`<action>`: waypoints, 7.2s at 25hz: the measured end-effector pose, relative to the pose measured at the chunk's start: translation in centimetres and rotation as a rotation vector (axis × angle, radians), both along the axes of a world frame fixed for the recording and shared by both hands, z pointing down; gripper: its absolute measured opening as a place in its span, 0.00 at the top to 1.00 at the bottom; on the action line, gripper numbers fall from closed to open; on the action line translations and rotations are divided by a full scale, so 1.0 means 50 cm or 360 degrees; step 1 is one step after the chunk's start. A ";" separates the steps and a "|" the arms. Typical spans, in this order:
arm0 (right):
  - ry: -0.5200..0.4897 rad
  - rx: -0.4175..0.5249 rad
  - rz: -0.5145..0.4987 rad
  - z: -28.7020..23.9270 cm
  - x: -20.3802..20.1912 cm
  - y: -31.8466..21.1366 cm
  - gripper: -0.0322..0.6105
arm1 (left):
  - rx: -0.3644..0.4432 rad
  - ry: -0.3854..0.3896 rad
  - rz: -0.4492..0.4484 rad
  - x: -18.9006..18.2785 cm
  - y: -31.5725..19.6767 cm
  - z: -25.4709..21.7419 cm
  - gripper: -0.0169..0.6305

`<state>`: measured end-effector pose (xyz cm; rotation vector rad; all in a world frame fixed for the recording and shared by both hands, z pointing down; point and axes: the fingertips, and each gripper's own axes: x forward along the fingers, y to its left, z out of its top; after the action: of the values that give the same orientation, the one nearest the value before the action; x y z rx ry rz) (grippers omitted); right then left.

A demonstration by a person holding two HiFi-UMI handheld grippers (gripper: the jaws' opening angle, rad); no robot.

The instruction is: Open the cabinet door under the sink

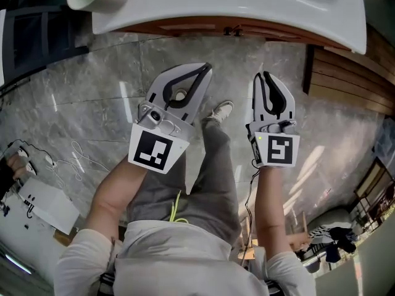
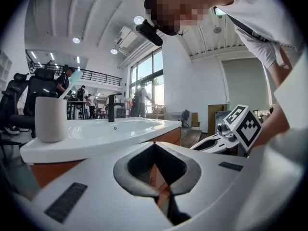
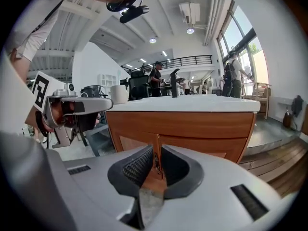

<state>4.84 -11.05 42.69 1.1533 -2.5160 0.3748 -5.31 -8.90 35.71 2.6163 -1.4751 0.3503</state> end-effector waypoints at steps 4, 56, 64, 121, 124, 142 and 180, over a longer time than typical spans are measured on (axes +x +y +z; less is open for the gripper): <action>0.0009 0.0017 -0.0030 0.083 -0.014 -0.025 0.89 | 0.0001 -0.0016 0.0008 0.005 -0.014 0.079 0.96; 0.0357 0.0256 -0.0116 0.489 -0.126 -0.157 0.80 | 0.0177 0.0110 0.0040 -0.032 -0.097 0.446 0.96; 0.0343 0.0273 -0.0207 0.481 -0.116 -0.132 0.81 | 0.0142 0.0116 0.0044 -0.012 -0.085 0.456 0.96; 0.0270 0.0003 -0.0165 0.499 0.060 0.040 0.81 | -0.0001 0.0031 0.0428 0.234 -0.065 0.510 0.97; 0.0291 -0.0026 -0.0183 0.501 0.083 0.050 0.81 | -0.0011 0.0020 0.0493 0.264 -0.059 0.506 0.97; 0.0092 -0.0374 0.0279 0.500 0.272 0.155 0.79 | -0.0168 0.0046 0.0775 0.446 0.040 0.504 0.97; 0.0161 -0.0251 0.0490 0.333 0.407 0.202 0.79 | -0.0177 0.0080 0.0808 0.547 0.071 0.365 0.96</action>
<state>25.21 -0.95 59.36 1.4578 -2.1810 0.5665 22.04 -5.34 53.95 2.8475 -0.7325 0.3925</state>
